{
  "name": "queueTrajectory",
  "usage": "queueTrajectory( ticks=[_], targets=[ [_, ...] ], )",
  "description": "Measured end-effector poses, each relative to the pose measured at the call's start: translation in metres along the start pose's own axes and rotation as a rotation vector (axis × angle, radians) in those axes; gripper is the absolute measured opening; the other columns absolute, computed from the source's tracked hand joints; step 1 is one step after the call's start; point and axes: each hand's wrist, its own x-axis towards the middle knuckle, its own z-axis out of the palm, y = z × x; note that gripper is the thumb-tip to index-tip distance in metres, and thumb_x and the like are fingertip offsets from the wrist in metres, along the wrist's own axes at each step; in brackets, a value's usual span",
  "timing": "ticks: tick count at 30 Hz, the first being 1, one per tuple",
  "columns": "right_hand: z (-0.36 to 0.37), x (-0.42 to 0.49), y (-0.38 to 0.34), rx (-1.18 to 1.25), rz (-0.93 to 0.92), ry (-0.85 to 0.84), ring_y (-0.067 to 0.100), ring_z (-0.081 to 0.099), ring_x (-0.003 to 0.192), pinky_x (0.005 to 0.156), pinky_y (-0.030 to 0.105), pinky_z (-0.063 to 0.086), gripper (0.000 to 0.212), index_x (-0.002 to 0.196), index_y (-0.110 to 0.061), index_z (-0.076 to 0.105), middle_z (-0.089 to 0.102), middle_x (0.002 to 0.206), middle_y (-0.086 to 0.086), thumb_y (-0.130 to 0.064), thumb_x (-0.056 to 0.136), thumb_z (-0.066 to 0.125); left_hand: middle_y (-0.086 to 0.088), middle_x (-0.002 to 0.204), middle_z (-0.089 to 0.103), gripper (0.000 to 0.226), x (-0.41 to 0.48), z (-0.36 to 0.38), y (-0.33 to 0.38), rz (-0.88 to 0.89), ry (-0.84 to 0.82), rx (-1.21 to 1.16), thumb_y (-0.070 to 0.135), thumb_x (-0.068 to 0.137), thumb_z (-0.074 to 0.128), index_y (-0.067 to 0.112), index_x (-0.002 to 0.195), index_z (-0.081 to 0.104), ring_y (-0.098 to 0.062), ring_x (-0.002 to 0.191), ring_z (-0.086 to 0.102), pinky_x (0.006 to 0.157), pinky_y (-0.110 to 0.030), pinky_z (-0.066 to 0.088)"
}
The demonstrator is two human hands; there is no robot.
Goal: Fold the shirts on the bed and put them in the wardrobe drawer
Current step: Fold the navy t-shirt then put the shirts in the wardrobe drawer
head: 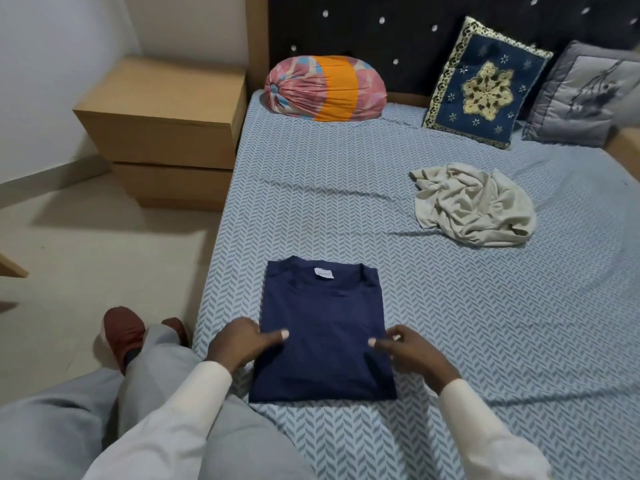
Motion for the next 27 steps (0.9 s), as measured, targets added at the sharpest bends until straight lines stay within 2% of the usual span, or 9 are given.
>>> queueTrajectory(
  ticks=[3, 5, 9, 11, 15, 18, 22, 24, 27],
  targets=[
    [0.01, -0.037, 0.028, -0.102, 0.001, -0.083, 0.01, 0.066, 0.066, 0.056, 0.021, 0.051, 0.039, 0.095, -0.009, 0.062, 0.073, 0.08, 0.001, -0.025, 0.069, 0.087, -0.001, 0.054, 0.059, 0.048, -0.021, 0.008, -0.019, -0.011, -0.209, -0.114, 0.049, 0.061, 0.085, 0.015, 0.059, 0.05, -0.018, 0.05, 0.055, 0.055, -0.026, 0.045],
    [0.013, -0.048, 0.038, -0.09, -0.03, -0.12, 0.009, 0.062, 0.062, 0.056, 0.02, 0.047, 0.02, 0.084, -0.011, 0.067, 0.07, 0.07, -0.004, -0.018, 0.075, 0.082, -0.002, 0.054, 0.059, 0.037, -0.025, 0.014, -0.026, -0.009, -0.222, -0.127, 0.031, 0.066, 0.083, 0.015, 0.063, 0.049, -0.02, 0.051, 0.056, 0.055, -0.029, 0.047],
    [0.013, -0.058, 0.038, 0.144, -0.03, -0.089, 0.009, 0.047, 0.048, 0.046, 0.019, 0.035, 0.024, 0.078, -0.004, 0.054, 0.055, 0.058, 0.004, -0.019, 0.09, 0.07, -0.006, 0.09, 0.069, 0.022, -0.032, 0.017, -0.027, 0.055, -0.127, 0.071, 0.03, 0.073, 0.073, 0.022, 0.072, 0.052, -0.025, 0.086, 0.066, 0.076, -0.03, 0.053],
    [0.012, -0.057, 0.04, 0.061, -0.011, 0.03, 0.009, 0.051, 0.046, 0.046, 0.019, 0.037, 0.037, 0.071, -0.007, 0.051, 0.055, 0.054, 0.002, -0.032, 0.091, 0.068, -0.005, 0.104, 0.068, 0.021, -0.034, 0.018, -0.025, 0.068, -0.101, 0.185, 0.034, 0.077, 0.071, 0.023, 0.081, 0.054, -0.023, 0.096, 0.063, 0.082, -0.029, 0.051],
    [0.019, -0.052, 0.053, -0.578, 0.016, 0.333, 0.018, 0.062, 0.072, 0.063, 0.03, 0.043, 0.047, 0.068, -0.018, 0.051, 0.061, 0.069, -0.004, -0.061, 0.085, 0.059, -0.006, 0.117, 0.062, 0.041, -0.046, 0.022, -0.014, 0.053, -0.009, 0.361, 0.039, 0.082, 0.067, 0.016, 0.112, 0.051, -0.024, 0.104, 0.061, 0.082, -0.029, 0.048],
    [0.029, -0.054, 0.043, -0.453, -0.193, 0.519, 0.02, 0.061, 0.079, 0.065, 0.031, 0.041, 0.031, 0.08, -0.022, 0.053, 0.061, 0.076, -0.007, -0.051, 0.089, 0.059, -0.007, 0.116, 0.057, 0.045, -0.058, 0.025, 0.001, 0.16, 0.18, 0.288, 0.036, 0.085, 0.064, 0.015, 0.115, 0.038, -0.029, 0.103, 0.061, 0.08, -0.035, 0.047],
    [0.063, -0.045, 0.03, -0.374, -0.592, 0.309, 0.011, 0.056, 0.078, 0.071, 0.031, 0.045, 0.014, 0.101, -0.025, 0.059, 0.059, 0.089, -0.007, -0.031, 0.088, 0.062, -0.003, 0.115, 0.054, 0.042, -0.064, 0.048, 0.037, 0.576, 0.105, 0.106, 0.033, 0.086, 0.058, 0.031, 0.122, 0.037, -0.033, 0.098, 0.062, 0.081, -0.039, 0.049],
    [0.078, -0.036, 0.033, -0.465, -0.589, 0.192, 0.013, 0.058, 0.091, 0.079, 0.032, 0.048, 0.027, 0.115, -0.027, 0.057, 0.059, 0.103, -0.004, -0.03, 0.088, 0.057, -0.007, 0.129, 0.049, 0.06, -0.06, 0.061, 0.052, 0.603, 0.01, 0.224, 0.033, 0.092, 0.052, 0.036, 0.145, 0.025, -0.035, 0.104, 0.06, 0.083, -0.04, 0.048],
    [0.074, -0.023, 0.032, -0.443, -0.401, 0.319, 0.021, 0.06, 0.103, 0.081, 0.033, 0.046, 0.033, 0.121, -0.023, 0.055, 0.061, 0.112, 0.002, -0.031, 0.089, 0.057, -0.014, 0.146, 0.036, 0.07, -0.046, 0.071, 0.053, 0.454, -0.035, 0.456, 0.041, 0.098, 0.044, 0.036, 0.155, 0.003, -0.036, 0.115, 0.055, 0.09, -0.039, 0.046]
  ],
)
